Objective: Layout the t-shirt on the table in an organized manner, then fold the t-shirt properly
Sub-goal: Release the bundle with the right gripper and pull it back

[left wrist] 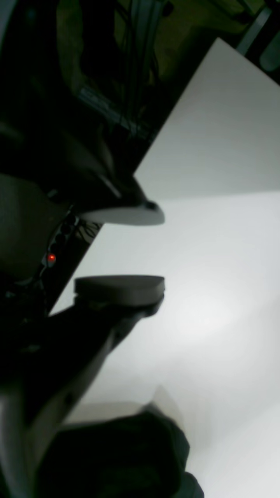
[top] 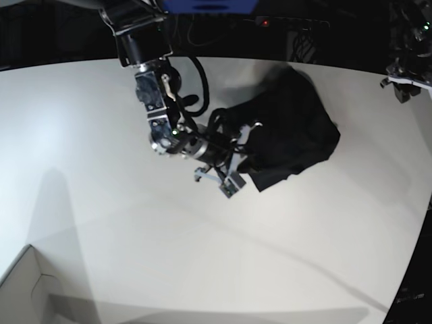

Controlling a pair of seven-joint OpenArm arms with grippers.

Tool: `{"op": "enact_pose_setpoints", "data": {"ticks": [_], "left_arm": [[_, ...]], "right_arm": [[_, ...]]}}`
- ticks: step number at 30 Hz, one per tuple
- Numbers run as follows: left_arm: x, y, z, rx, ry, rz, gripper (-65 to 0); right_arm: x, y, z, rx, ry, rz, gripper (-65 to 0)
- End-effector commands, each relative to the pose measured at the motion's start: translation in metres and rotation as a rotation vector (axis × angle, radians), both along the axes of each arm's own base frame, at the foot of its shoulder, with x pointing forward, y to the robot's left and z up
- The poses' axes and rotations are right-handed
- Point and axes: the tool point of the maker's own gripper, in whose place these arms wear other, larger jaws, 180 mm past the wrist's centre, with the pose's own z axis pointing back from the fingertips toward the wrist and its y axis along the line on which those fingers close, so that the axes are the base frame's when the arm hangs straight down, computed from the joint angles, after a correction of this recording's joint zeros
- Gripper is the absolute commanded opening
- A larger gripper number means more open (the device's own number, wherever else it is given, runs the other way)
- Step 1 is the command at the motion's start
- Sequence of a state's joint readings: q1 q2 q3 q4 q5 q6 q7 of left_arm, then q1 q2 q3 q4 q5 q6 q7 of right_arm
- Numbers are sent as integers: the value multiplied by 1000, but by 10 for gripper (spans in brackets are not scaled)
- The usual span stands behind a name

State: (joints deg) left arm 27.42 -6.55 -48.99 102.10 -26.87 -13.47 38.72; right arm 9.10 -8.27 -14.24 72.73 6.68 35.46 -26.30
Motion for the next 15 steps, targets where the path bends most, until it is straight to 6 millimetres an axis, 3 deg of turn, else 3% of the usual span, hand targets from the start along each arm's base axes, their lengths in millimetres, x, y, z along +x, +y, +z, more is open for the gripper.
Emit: {"op": "enact_pose_setpoints", "data": {"ticks": [1, 5, 9, 15], "left_arm": [[3, 2, 9, 18, -32, -2, -437], [4, -1, 8, 10, -36, 0, -437], [2, -3, 6, -4, -40, 14, -429], [2, -17, 2, -51, -54, 20, -279]], "right_arm": [[9, 6, 18, 49, -38, -8, -650], [7, 4, 19, 53, -41, -13, -650], [6, 2, 32, 63, -78, -21, -650], [2, -17, 65, 57, -195, -43, -650]]}}
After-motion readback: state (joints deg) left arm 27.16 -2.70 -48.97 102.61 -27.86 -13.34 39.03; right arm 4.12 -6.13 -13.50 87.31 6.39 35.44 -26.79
